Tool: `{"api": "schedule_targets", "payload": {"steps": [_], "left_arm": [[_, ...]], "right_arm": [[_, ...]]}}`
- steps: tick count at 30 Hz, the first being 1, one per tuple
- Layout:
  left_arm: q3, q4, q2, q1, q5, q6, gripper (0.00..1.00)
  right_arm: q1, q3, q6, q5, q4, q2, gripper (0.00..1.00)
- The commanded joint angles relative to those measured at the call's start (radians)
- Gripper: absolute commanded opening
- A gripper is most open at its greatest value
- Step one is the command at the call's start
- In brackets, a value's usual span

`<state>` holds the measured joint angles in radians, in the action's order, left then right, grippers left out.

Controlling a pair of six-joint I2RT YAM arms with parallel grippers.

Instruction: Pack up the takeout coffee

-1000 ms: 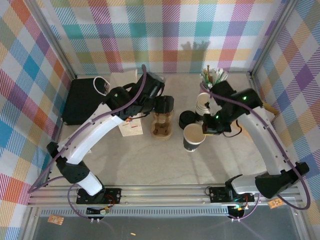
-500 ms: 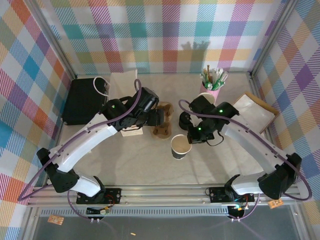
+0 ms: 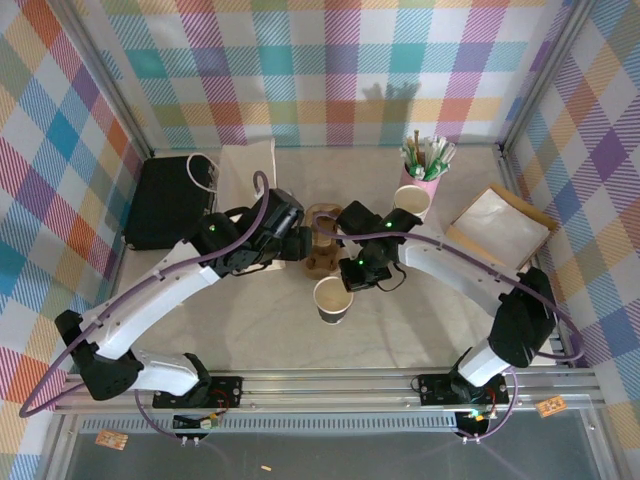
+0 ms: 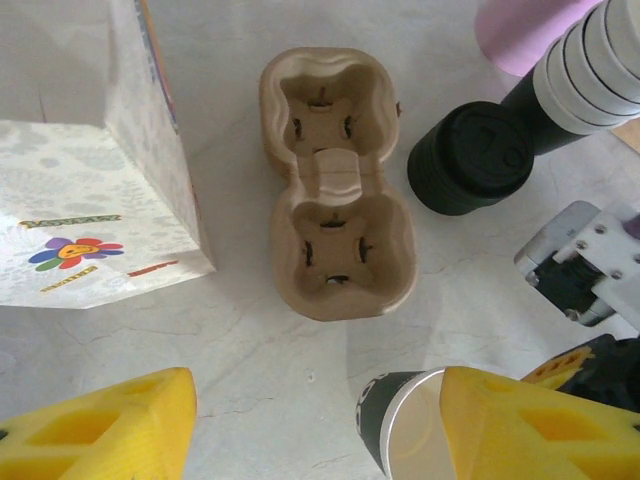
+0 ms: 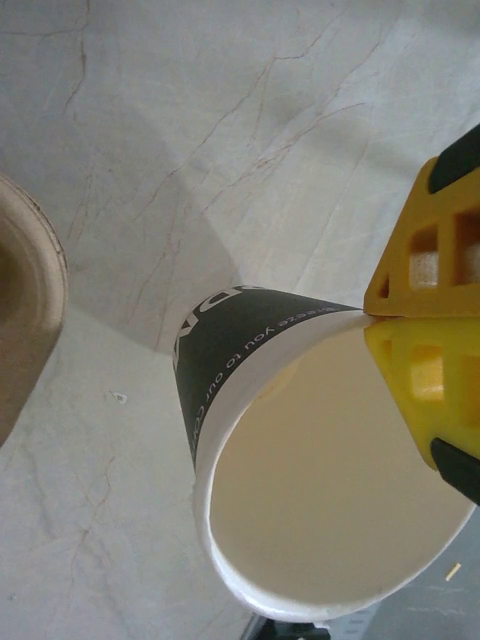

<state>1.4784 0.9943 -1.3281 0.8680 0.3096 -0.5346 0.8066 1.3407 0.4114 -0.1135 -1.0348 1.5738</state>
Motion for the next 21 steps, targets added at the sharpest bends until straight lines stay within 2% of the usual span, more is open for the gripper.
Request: {"api": "schedule_targets", "payload": {"steps": [1,7,13,14,16,18,21], "left_arm": [[-0.034,-0.008,0.037,0.005,0.031,0.0,0.66],[-0.097,-0.012,0.077,0.005,0.03,-0.02,0.66],[-0.131,-0.013,0.105,0.005,0.036,-0.028,0.66],[-0.134,-0.013,0.109,0.005,0.038,-0.028,0.66],[-0.14,-0.012,0.116,0.005,0.041,-0.03,0.66],[-0.141,-0.008,0.121,0.005,0.043,-0.032,0.66],[-0.142,-0.006,0.129,0.005,0.049,-0.032,0.66]], "right_arm": [[0.012,0.014,0.006,-0.002,0.024,0.026,0.0],[0.026,0.018,-0.01,0.009,0.018,0.073,0.0],[0.039,0.021,-0.013,0.017,0.01,0.09,0.11],[0.041,0.023,-0.012,0.016,0.006,0.092,0.13],[0.042,0.031,-0.013,0.013,-0.004,0.097,0.29],[0.043,0.042,-0.013,0.011,-0.022,0.098,0.37],[0.048,0.064,-0.012,0.012,-0.047,0.088,0.42]]}}
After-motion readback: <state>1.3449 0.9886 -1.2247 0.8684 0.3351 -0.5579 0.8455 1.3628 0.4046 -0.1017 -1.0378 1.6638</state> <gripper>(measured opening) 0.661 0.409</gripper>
